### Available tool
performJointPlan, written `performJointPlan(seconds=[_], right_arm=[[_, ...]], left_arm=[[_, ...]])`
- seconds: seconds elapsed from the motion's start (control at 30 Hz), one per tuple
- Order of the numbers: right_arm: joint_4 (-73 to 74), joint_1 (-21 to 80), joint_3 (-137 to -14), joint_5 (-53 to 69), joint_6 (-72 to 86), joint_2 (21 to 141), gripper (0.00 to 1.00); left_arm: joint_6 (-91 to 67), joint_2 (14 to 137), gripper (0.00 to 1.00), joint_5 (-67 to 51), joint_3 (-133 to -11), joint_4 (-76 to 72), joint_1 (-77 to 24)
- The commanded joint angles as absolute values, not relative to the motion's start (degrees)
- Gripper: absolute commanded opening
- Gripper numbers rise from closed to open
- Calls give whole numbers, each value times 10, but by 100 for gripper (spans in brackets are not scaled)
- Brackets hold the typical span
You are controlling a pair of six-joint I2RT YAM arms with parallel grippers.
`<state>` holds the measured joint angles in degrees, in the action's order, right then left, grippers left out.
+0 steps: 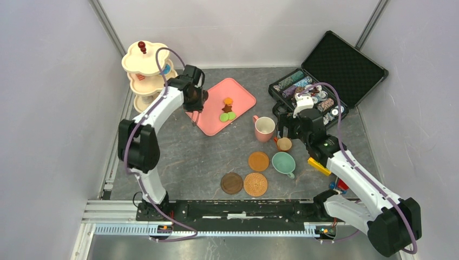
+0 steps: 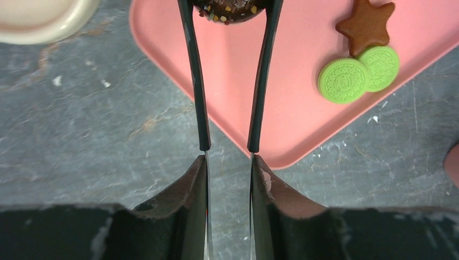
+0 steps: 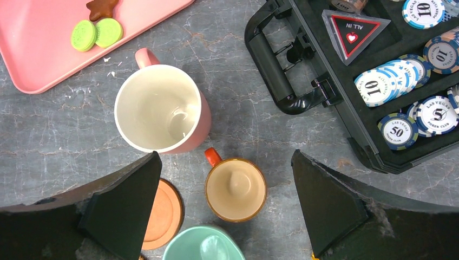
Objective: Serve the afternoon tea
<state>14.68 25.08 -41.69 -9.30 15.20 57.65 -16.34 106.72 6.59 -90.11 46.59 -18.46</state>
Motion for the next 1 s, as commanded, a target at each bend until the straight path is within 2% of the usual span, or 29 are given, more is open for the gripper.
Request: performJointPlan(seconds=[0.0,0.23,0.43,0.6,0.97], right_arm=[[136,253,-426,-92,160,564,98],[129,253,-418,-83,165,560,98],[123,253,-413,-80,166,558,98],[117,253,-412,-78,165,561,98],[119,253,-416,-95,153,567,98]], left_arm=[[-137,966,28,110,-886,466,-186],[-128,861,30,158,-859,513,-173],[-117,809,32,138,-865,550,-107],[-108,813,32,89,-871,553,-39],[-113,850,30,91,-870,498,28]])
